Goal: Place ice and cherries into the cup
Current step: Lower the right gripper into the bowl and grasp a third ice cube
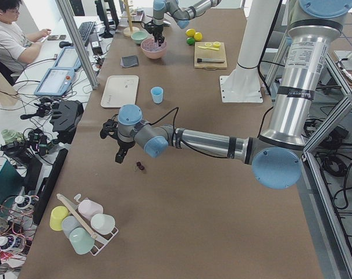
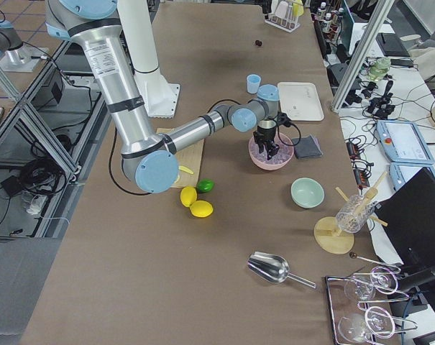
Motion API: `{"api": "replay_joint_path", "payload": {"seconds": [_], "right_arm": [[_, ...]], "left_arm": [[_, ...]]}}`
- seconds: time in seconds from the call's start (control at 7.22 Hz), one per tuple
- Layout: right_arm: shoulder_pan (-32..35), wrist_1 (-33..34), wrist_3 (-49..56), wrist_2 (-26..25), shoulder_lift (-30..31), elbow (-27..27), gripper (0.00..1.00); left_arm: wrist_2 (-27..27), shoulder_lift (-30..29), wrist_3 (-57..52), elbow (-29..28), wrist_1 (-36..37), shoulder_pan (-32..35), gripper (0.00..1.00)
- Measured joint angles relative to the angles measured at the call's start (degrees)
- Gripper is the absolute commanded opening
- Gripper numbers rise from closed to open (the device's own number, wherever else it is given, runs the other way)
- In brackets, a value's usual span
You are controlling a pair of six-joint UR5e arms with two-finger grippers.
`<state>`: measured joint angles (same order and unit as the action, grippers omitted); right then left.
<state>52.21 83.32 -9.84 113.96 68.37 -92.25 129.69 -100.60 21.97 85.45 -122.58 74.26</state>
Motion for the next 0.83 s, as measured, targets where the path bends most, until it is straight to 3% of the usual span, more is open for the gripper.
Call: {"api": "replay_joint_path", "payload": {"seconds": [0.55,0.83], "right_arm": [[-0.3,-0.1,0.0,-0.3,0.6,-0.1,0.6],[-0.3,-0.1,0.0,-0.4,0.8,-0.2,0.46]], "left_arm": [[0.0,-0.3,0.0,-0.3,0.0,-0.2,0.98],[-0.8,-0.3,0.0,-0.4,-0.2,-0.7,0.98]]}}
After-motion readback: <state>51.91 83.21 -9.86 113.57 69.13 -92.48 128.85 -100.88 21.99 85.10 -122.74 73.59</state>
